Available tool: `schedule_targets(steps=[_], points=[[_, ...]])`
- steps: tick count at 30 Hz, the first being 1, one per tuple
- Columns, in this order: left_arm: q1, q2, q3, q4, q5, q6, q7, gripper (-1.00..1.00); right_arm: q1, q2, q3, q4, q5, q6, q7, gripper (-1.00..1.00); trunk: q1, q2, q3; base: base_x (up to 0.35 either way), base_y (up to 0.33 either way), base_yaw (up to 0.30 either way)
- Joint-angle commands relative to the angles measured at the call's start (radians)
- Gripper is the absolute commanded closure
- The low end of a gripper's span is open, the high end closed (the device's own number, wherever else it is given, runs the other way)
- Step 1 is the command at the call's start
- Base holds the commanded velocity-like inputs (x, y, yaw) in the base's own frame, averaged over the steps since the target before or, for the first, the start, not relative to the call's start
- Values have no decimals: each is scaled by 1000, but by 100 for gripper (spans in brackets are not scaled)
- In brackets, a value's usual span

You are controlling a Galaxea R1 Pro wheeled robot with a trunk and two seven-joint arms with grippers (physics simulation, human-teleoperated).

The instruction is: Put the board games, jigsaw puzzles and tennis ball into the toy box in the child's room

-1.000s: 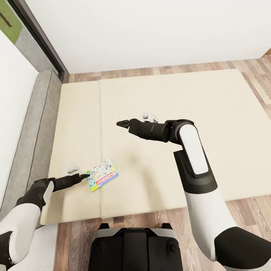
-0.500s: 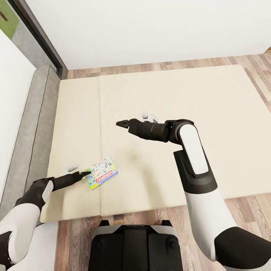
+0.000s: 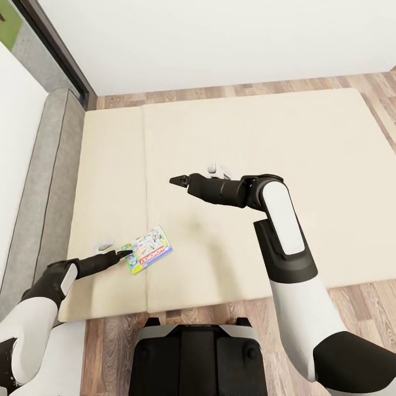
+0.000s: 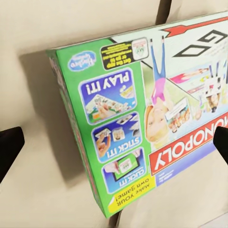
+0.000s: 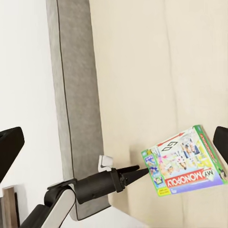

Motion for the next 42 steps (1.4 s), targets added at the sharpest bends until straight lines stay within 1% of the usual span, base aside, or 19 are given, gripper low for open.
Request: schedule_targets(steps=[1,23,38,42], points=[[-1,0,5,-1,0,8,-4,-100,-1,0,0,-1,-9,2,-10,-100,1,-2,-3,0,0,0],[-1,-2,6,-17,0,7,-7,-100,0,0,0,-1,-10,2,-10,-100,1,-2,-37,0,0,0],[-1,-1,6,-18,0,6,-8,-100,0,0,1,-1,-9,2,-10,-100,1,-2,-40,0,-1,0],[-1,-1,6,-19,0,6,-7,-100,0,0,1,-1,-9,2,-10,-100,1,-2,-40,25,-93,0]])
